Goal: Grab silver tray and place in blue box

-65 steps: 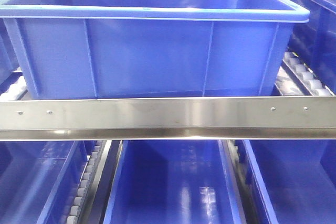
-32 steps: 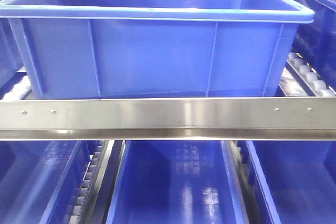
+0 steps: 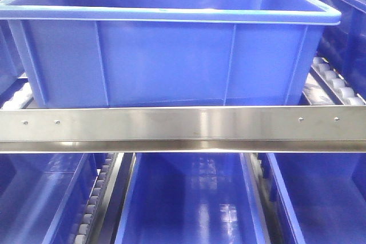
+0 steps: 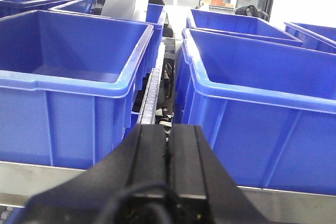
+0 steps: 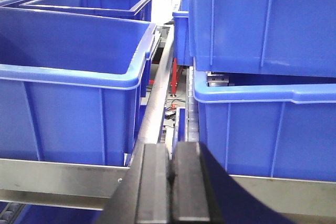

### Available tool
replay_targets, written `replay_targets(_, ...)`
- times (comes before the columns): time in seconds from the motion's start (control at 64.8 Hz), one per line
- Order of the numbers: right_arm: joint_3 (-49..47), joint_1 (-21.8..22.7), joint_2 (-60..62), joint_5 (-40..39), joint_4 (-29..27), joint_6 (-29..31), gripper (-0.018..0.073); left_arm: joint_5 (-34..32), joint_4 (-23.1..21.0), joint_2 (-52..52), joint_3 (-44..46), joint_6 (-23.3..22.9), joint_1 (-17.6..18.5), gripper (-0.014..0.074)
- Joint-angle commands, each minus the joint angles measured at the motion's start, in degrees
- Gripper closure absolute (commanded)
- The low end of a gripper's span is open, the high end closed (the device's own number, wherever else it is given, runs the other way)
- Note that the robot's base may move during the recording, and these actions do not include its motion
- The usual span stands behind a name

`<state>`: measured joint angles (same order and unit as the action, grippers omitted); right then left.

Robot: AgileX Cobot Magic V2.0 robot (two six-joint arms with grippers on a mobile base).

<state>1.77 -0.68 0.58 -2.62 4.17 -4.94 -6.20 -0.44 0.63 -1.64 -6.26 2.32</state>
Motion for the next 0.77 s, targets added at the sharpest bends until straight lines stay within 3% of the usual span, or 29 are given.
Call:
replay_targets(0.0, 0.1, 0.5, 1.1, -5.3, -0.1, 0.5, 0.0504, -5.0, 0.0, 1.1, 0.3, -0.1, 0.0, 0.0691)
replay_targets(0.756, 0.1, 0.5, 1.1, -5.3, -0.1, 0.5, 0.0504, -5.0, 0.0, 1.1, 0.3, -0.1, 0.0, 0.0691)
